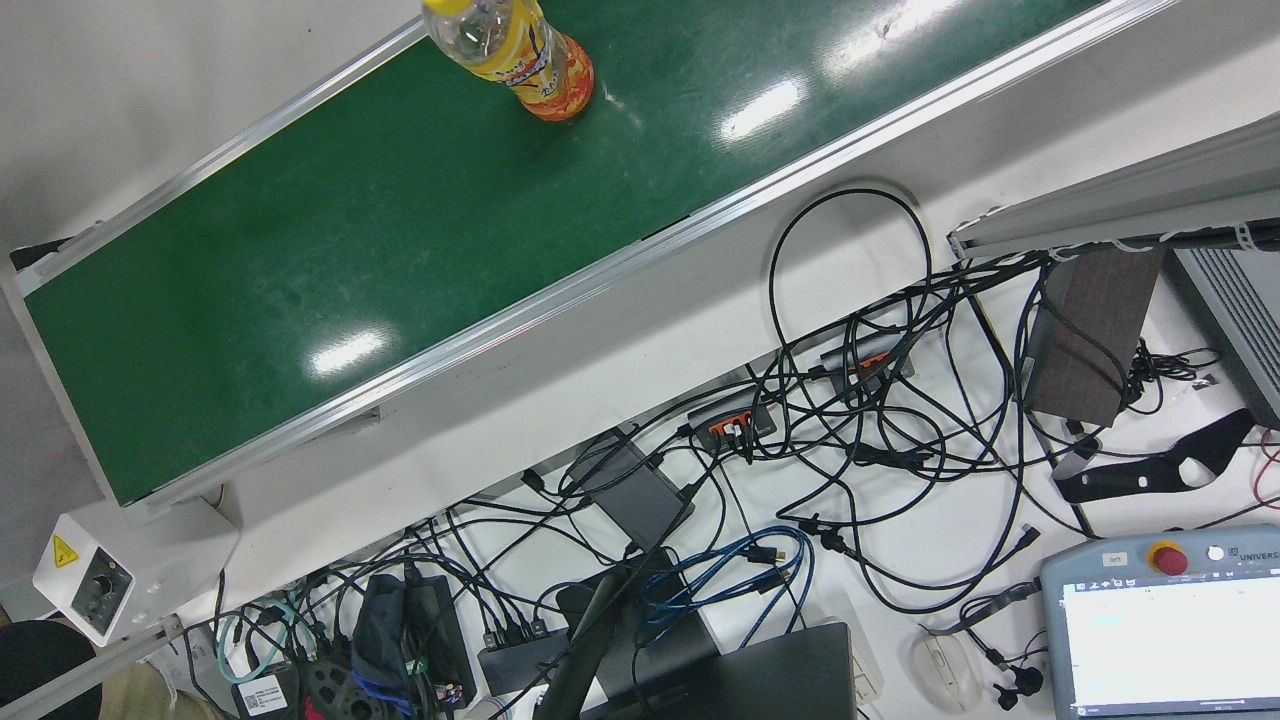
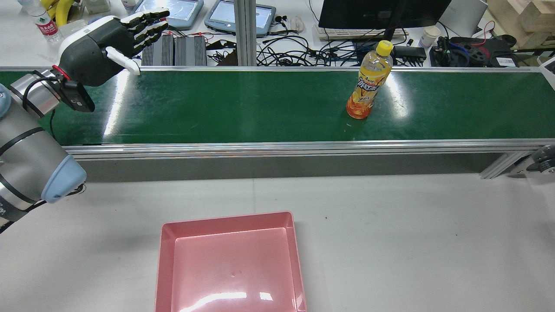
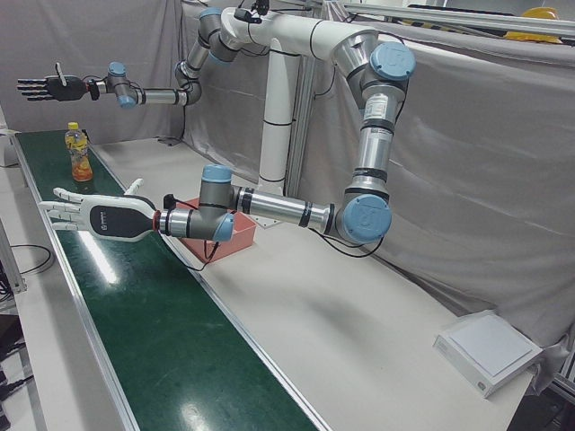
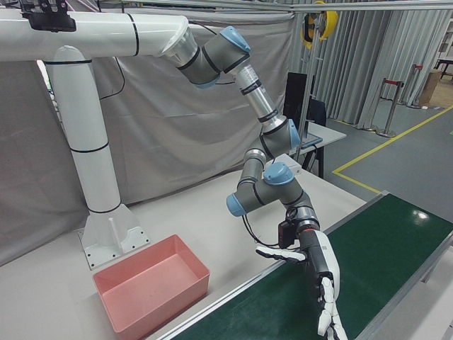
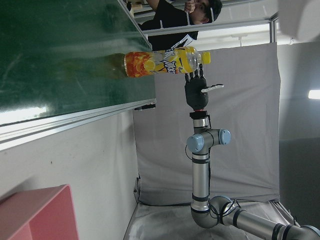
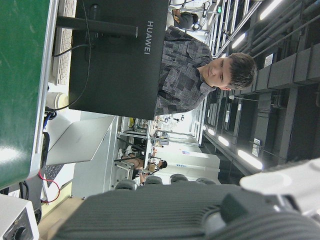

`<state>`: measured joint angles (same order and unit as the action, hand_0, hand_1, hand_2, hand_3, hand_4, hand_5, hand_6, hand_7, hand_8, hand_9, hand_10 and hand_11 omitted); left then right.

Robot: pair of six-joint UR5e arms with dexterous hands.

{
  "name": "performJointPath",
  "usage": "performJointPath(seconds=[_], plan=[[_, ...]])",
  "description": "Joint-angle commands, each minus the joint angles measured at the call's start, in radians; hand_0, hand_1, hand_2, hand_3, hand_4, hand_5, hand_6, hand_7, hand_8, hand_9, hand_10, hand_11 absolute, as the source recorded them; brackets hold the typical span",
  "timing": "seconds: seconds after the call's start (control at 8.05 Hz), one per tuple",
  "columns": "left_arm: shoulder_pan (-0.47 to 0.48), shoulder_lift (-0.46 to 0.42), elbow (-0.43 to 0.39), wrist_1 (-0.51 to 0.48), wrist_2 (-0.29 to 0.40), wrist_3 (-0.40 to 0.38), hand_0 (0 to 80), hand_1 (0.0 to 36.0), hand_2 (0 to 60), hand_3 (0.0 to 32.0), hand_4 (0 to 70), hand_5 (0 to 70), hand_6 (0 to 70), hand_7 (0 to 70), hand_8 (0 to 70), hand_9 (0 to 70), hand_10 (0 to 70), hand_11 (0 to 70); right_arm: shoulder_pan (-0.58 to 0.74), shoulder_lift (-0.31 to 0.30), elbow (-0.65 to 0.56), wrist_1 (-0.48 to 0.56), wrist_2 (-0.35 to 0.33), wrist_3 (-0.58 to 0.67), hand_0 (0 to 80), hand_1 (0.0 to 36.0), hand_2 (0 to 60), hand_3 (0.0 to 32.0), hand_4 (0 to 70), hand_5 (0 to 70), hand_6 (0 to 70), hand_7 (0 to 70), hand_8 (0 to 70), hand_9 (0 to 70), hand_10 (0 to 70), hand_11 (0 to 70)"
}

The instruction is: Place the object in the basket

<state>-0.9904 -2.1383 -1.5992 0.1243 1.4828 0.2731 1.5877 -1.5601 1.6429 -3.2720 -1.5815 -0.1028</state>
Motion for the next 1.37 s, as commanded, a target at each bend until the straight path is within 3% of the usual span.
performJointPath(seconds=[0.0, 1.24], plan=[[0.001, 0.0, 0.001, 0.009, -0.001, 0.009, 61.4, 3.6, 0.0, 1.2, 13.4, 14.3, 0.9, 1.4, 6.6, 8.6, 0.8, 2.6, 0.0, 0.0, 0.0, 0.0, 0.0, 0.0, 0.0, 0.0, 0.0, 0.0, 0.0, 0.0, 0.0, 0.0, 0.0, 0.0, 0.0, 0.0], [-0.001, -0.005, -0.001, 0.009, -0.001, 0.018, 61.0, 3.2, 0.0, 1.2, 13.4, 15.4, 1.0, 1.4, 7.0, 9.3, 0.7, 2.4, 0.0, 0.0, 0.0, 0.0, 0.0, 0.0, 0.0, 0.0, 0.0, 0.0, 0.0, 0.0, 0.0, 0.0, 0.0, 0.0, 0.0, 0.0]])
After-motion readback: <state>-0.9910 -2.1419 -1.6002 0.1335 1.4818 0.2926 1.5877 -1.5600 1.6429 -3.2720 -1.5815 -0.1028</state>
